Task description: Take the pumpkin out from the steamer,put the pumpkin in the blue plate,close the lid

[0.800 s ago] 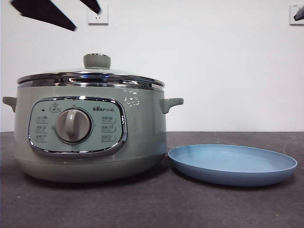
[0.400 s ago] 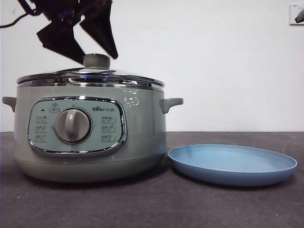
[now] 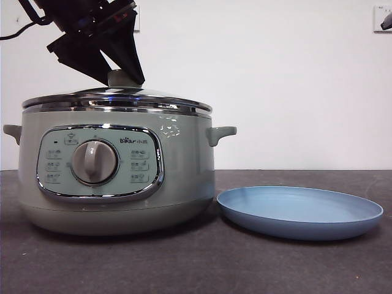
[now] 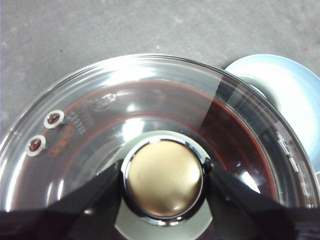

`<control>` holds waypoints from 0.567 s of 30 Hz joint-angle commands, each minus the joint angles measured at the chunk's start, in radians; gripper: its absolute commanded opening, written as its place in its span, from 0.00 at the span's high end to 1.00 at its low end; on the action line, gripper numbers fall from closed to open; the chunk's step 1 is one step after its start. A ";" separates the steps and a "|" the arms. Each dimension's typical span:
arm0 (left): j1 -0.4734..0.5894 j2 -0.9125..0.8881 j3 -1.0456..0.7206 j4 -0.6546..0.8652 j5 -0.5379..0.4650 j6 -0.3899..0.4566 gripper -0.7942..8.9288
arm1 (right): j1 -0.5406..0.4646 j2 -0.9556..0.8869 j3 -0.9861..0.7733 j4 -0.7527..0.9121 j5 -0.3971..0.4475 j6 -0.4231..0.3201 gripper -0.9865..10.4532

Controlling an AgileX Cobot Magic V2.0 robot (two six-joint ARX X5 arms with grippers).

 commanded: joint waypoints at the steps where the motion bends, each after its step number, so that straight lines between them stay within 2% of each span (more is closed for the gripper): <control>1: -0.002 0.003 -0.002 0.003 -0.002 0.020 0.93 | 0.002 0.001 0.001 0.003 -0.003 -0.001 0.53; 8: 0.002 -0.049 0.006 0.029 -0.010 0.019 0.93 | 0.001 0.001 0.001 0.015 -0.002 0.007 0.53; 12: 0.001 -0.110 0.038 0.024 -0.061 0.018 0.93 | 0.012 0.011 0.003 0.068 -0.020 0.009 0.53; 17: 0.001 -0.229 0.048 0.014 -0.145 0.017 0.93 | 0.093 0.098 0.059 0.094 -0.027 0.033 0.53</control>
